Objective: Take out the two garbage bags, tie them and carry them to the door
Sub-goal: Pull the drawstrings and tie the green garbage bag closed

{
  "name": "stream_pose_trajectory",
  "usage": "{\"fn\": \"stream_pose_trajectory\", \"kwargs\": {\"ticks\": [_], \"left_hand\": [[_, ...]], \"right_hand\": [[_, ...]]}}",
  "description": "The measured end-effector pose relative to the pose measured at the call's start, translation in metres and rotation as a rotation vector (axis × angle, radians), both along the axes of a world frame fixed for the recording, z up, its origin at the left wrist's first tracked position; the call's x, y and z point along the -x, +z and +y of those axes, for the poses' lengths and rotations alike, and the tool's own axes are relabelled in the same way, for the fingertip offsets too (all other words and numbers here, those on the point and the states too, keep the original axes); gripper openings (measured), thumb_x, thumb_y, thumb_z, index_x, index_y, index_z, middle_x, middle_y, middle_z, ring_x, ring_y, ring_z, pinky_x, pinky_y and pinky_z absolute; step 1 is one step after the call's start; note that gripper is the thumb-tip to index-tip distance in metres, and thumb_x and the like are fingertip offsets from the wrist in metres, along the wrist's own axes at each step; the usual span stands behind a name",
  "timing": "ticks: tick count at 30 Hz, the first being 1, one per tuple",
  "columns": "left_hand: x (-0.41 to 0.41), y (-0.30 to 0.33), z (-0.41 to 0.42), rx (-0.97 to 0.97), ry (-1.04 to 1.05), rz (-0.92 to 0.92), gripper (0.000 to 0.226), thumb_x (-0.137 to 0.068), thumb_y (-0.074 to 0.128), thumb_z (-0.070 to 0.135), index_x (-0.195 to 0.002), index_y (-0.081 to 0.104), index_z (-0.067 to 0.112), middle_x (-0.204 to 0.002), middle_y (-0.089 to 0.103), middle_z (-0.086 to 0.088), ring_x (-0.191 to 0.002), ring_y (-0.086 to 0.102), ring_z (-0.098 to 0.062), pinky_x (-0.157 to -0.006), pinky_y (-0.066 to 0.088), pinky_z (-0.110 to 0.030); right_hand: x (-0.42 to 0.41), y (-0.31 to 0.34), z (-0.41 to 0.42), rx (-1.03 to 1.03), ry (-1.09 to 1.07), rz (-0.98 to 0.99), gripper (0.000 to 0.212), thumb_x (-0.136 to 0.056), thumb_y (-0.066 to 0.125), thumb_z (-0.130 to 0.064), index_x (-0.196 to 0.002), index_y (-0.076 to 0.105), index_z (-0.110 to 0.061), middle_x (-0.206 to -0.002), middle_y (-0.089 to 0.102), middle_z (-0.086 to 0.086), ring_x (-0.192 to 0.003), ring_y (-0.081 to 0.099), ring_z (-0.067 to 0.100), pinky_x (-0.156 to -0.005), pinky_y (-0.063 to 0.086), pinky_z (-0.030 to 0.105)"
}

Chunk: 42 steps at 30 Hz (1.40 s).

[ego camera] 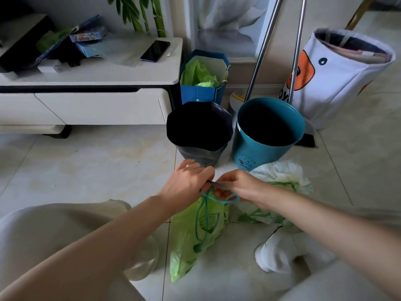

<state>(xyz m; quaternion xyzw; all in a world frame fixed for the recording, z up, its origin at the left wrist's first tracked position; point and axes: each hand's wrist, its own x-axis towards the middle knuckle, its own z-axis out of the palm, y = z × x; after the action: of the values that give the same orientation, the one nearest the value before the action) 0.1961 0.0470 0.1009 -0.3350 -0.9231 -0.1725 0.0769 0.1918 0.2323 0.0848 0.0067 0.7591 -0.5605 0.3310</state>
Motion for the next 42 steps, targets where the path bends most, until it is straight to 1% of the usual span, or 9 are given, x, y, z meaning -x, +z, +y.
{"fn": "stream_pose_trajectory", "kwargs": {"ticks": [4, 8, 11, 19, 21, 25, 29, 37, 42], "left_hand": [[0.001, -0.002, -0.001, -0.061, 0.012, -0.056, 0.012, -0.076, 0.067, 0.003, -0.078, 0.056, 0.008, -0.061, 0.053, -0.002, -0.06, 0.047, -0.026, -0.072, 0.044, -0.033], [0.0, -0.004, -0.004, -0.09, 0.008, -0.176, 0.01, -0.079, 0.067, 0.006, -0.082, 0.057, 0.009, -0.065, 0.054, -0.002, -0.06, 0.043, -0.022, -0.062, 0.034, -0.027], [0.003, -0.005, -0.006, -0.182, 0.084, -0.365, 0.012, -0.081, 0.068, 0.009, -0.081, 0.057, 0.015, -0.07, 0.06, -0.001, -0.061, 0.051, -0.02, -0.053, 0.042, -0.034], [0.012, -0.002, -0.004, -0.237, 0.145, -0.63, 0.031, -0.078, 0.075, 0.018, -0.068, 0.054, 0.038, -0.078, 0.066, 0.007, -0.078, 0.063, -0.009, -0.073, 0.052, -0.024], [0.01, -0.003, -0.004, -0.227, 0.134, -0.64, 0.031, -0.077, 0.076, 0.017, -0.069, 0.054, 0.038, -0.076, 0.066, 0.011, -0.076, 0.063, -0.004, -0.073, 0.052, -0.021], [0.006, -0.004, -0.002, -0.228, 0.127, -0.663, 0.028, -0.077, 0.076, 0.018, -0.069, 0.056, 0.036, -0.076, 0.066, 0.011, -0.076, 0.063, -0.007, -0.075, 0.054, -0.027], [0.006, -0.005, -0.001, -0.244, 0.111, -0.679, 0.022, -0.077, 0.076, 0.019, -0.071, 0.057, 0.026, -0.074, 0.065, 0.007, -0.074, 0.063, -0.013, -0.074, 0.055, -0.035], [0.012, -0.007, -0.009, -0.273, 0.18, -0.746, 0.027, -0.075, 0.079, 0.022, -0.065, 0.056, 0.032, -0.075, 0.07, 0.003, -0.074, 0.066, -0.014, -0.075, 0.056, -0.036], [0.012, -0.009, -0.011, -0.238, 0.223, -0.77, 0.02, -0.074, 0.079, 0.022, -0.068, 0.06, 0.029, -0.076, 0.072, 0.003, -0.073, 0.068, -0.013, -0.075, 0.058, -0.037]], "right_hand": [[0.001, -0.004, -0.001, -0.002, 0.015, 0.076, 0.01, -0.088, 0.061, -0.028, -0.094, 0.065, -0.036, -0.071, 0.07, -0.008, -0.062, 0.064, 0.002, -0.055, 0.049, 0.02], [0.005, -0.001, 0.002, -0.04, 0.052, 0.111, 0.007, -0.085, 0.067, -0.028, -0.083, 0.07, -0.035, -0.071, 0.068, -0.016, -0.064, 0.062, -0.004, -0.055, 0.05, 0.018], [0.007, -0.002, 0.003, -0.025, 0.044, 0.042, 0.008, -0.082, 0.07, -0.024, -0.076, 0.07, -0.03, -0.07, 0.067, -0.015, -0.066, 0.062, 0.0, -0.058, 0.051, 0.019], [0.006, -0.005, -0.005, 0.165, -0.107, -0.264, 0.016, -0.08, 0.059, -0.014, -0.066, 0.065, -0.019, -0.064, 0.057, -0.001, -0.058, 0.057, 0.012, -0.054, 0.046, 0.025], [0.005, -0.003, -0.006, -0.004, 0.025, -0.102, 0.018, -0.083, 0.052, -0.019, -0.067, 0.059, -0.018, -0.064, 0.053, 0.0, -0.058, 0.055, 0.013, -0.055, 0.045, 0.027], [0.006, -0.001, 0.001, -0.67, 0.544, 0.594, 0.021, -0.08, 0.052, -0.031, -0.094, 0.056, -0.016, -0.09, 0.058, 0.003, -0.08, 0.058, 0.023, -0.064, 0.045, 0.037], [0.004, 0.002, -0.003, -0.937, 0.593, 1.019, 0.024, -0.078, 0.05, -0.015, -0.101, 0.053, -0.008, -0.097, 0.059, 0.01, -0.088, 0.056, 0.03, -0.067, 0.036, 0.036], [0.024, 0.015, 0.025, -0.937, 0.276, 0.917, 0.018, -0.085, 0.057, -0.023, -0.09, 0.043, -0.013, -0.086, 0.057, 0.004, -0.077, 0.057, 0.029, -0.055, 0.036, 0.033], [0.032, 0.032, 0.037, -0.528, 0.321, 0.407, 0.012, -0.091, 0.052, -0.017, -0.093, 0.063, -0.023, -0.072, 0.069, -0.003, -0.061, 0.065, 0.01, -0.058, 0.054, 0.03]]}}
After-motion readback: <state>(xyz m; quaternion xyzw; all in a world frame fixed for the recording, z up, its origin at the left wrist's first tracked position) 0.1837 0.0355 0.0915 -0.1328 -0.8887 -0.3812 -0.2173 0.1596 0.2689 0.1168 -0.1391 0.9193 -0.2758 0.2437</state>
